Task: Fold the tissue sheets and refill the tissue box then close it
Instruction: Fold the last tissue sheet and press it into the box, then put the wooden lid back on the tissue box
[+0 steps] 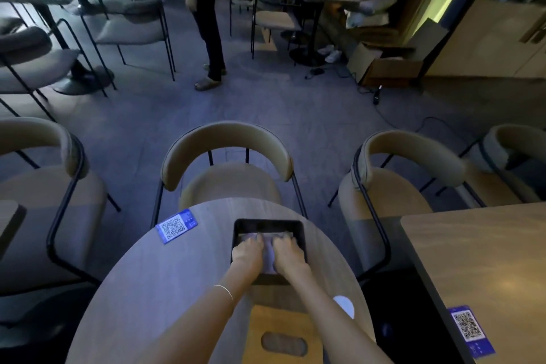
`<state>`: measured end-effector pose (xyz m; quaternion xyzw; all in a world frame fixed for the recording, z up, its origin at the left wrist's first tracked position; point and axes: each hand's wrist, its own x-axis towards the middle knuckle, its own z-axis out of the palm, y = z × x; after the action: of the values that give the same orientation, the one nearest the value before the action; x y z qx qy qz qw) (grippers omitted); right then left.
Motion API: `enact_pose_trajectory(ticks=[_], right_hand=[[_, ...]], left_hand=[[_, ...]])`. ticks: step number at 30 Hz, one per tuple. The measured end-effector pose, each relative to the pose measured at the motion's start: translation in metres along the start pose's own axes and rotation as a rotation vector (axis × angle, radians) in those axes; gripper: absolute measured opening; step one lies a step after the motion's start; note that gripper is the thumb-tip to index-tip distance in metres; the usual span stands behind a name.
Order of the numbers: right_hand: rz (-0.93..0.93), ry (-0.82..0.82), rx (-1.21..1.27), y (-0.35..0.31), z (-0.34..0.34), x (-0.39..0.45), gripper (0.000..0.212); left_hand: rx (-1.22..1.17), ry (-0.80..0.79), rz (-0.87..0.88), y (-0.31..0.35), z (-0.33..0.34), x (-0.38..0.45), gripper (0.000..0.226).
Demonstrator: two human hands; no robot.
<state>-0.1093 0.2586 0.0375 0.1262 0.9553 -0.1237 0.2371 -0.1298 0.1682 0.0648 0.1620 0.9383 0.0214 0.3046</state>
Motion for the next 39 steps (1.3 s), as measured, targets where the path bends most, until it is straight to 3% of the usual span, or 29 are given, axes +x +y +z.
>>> enact_pose_trajectory(ticks=[7, 11, 21, 23, 26, 27, 29, 31, 33, 35, 39], right_hand=[[-0.021, 0.006, -0.022, -0.017, 0.014, -0.014, 0.06], [-0.106, 0.035, 0.056, -0.033, 0.028, -0.032, 0.048], [-0.149, 0.027, 0.109, -0.055, 0.064, -0.09, 0.046], [-0.151, 0.164, 0.274, -0.055, 0.061, -0.104, 0.03], [-0.075, 0.508, 0.555, -0.045, 0.046, -0.124, 0.015], [-0.02, 0.619, 0.605, -0.037, 0.044, -0.128, 0.015], [0.098, 0.746, 0.625, -0.019, 0.051, -0.138, 0.013], [0.181, 0.674, 0.551, 0.002, 0.069, -0.147, 0.02], [0.229, 0.466, 0.366, 0.019, 0.095, -0.157, 0.034], [0.238, 0.314, 0.206, 0.028, 0.116, -0.169, 0.043], [0.314, 0.276, 0.181, 0.024, 0.133, -0.184, 0.042]], left_hand=[[-0.041, -0.065, -0.054, -0.015, 0.005, -0.027, 0.079], [-0.015, -0.014, -0.095, -0.039, 0.023, -0.04, 0.058], [-0.045, -0.008, -0.078, -0.067, 0.065, -0.091, 0.053], [-0.14, 0.12, -0.039, -0.069, 0.07, -0.098, 0.049], [-0.376, 0.508, 0.071, -0.059, 0.074, -0.123, 0.02], [-0.449, 0.577, 0.112, -0.052, 0.078, -0.135, 0.018], [-0.517, 0.554, 0.196, -0.037, 0.098, -0.157, 0.022], [-0.506, 0.424, 0.244, -0.026, 0.129, -0.171, 0.022], [-0.501, 0.259, 0.184, -0.024, 0.156, -0.175, 0.023], [-0.518, 0.155, 0.086, -0.024, 0.174, -0.175, 0.04], [-0.644, 0.145, -0.035, -0.022, 0.184, -0.172, 0.062]])
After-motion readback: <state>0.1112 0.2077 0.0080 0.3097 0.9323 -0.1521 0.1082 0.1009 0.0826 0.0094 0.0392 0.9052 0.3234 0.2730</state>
